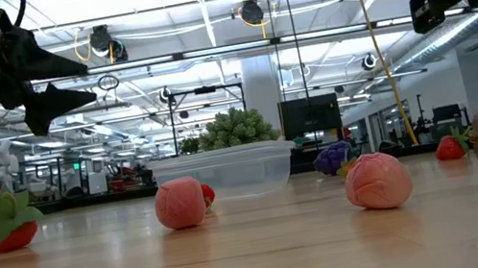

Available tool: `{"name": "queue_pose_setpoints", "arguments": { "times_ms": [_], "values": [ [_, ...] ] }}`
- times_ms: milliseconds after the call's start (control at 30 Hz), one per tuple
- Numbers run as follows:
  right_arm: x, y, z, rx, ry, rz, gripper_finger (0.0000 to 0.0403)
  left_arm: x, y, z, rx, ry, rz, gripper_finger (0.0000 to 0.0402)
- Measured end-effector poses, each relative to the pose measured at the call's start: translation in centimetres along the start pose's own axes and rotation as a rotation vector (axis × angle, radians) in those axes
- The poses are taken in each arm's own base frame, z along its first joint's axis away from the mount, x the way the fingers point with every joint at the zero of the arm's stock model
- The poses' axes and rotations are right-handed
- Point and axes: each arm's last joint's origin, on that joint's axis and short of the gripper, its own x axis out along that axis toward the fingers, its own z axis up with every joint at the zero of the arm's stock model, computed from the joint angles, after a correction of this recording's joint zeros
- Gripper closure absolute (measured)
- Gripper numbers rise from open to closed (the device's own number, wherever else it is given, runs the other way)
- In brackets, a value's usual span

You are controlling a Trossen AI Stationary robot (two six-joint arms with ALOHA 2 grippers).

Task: Pick and placing Produce into tupperware
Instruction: Put the grape into the transparent bin

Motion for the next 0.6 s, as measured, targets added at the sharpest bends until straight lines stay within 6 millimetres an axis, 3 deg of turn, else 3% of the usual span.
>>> {"name": "queue_pose_setpoints", "arguments": {
  "times_ms": [300,600],
  "values": [
    [0.0,0.0,0.0,0.026,-0.001,0.002,0.0248,0.0,0.2,0.1,-0.031,-0.032,0.065,0.0144],
    [-0.1,-0.1,1.2,-0.026,-0.134,-0.103,0.0248,0.0,0.2,0.1,-0.136,-0.028,0.052,0.0144]
  ]
}}
